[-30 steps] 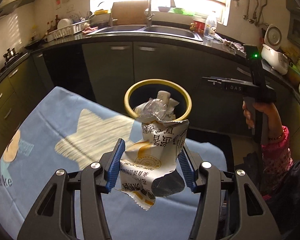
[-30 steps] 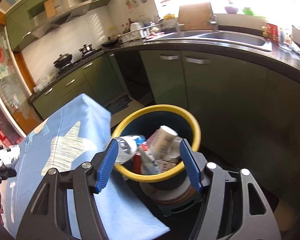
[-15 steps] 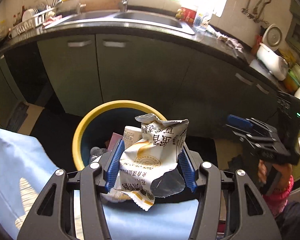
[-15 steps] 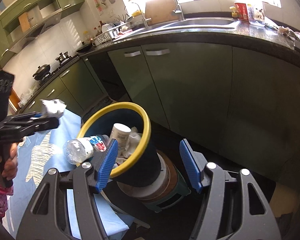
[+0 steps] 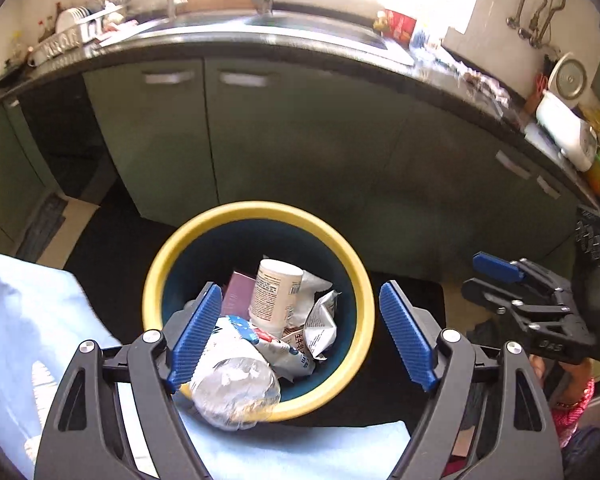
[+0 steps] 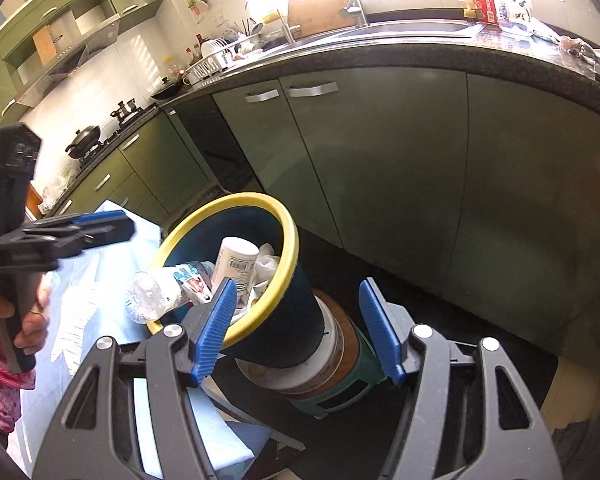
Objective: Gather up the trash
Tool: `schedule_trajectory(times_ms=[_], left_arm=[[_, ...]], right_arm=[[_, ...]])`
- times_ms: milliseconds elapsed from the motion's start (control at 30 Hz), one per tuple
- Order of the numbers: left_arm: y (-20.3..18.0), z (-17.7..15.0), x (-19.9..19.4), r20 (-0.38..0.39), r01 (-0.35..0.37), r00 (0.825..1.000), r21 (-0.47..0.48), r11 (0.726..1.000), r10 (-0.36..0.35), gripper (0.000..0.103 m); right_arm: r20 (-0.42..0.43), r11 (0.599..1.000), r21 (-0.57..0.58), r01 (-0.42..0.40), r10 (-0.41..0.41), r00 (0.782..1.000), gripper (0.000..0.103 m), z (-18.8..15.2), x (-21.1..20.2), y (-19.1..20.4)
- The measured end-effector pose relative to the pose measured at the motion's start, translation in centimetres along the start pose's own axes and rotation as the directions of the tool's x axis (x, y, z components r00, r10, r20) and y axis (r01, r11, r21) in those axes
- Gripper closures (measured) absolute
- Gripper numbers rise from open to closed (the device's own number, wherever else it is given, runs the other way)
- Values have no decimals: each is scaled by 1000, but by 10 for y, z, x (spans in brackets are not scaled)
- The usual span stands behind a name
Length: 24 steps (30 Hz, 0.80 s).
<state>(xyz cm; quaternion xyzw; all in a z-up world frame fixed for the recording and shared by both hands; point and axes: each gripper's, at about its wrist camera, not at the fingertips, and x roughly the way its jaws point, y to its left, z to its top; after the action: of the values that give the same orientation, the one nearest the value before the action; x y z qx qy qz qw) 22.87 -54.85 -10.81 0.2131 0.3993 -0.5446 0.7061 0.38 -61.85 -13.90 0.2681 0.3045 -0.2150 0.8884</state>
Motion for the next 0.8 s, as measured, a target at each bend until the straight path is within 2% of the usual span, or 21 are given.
schedule_trajectory(times_ms=[100, 233, 433, 500, 633, 800], left_arm=[[-1, -12, -35, 69, -41, 997, -5, 999, 42, 15], [-4, -39, -88, 155, -112, 981, -46, 993, 117, 6], [-5, -105, -169, 240, -222, 934, -190, 956, 265, 5], [-7, -132, -196, 264, -276, 905, -234, 932, 334, 5], [-8, -187, -247, 276, -382, 837, -326, 865, 473, 5], [-4, -257, -301, 241, -486, 735, -464, 740, 634, 5]], right_arm=[[5, 1000, -6, -11, 11, 1000, 42, -1, -4, 3], [5, 999, -32, -30, 30, 1000, 40, -4, -10, 14], [-8, 992, -103, -80, 79, 997, 39, -14, -21, 46], [-11, 987, -132, -96, 96, 995, 39, -18, -25, 58], [-26, 970, -202, -138, 135, 990, 37, -30, -35, 88], [-45, 939, -299, -173, 167, 985, 32, -49, -50, 130]])
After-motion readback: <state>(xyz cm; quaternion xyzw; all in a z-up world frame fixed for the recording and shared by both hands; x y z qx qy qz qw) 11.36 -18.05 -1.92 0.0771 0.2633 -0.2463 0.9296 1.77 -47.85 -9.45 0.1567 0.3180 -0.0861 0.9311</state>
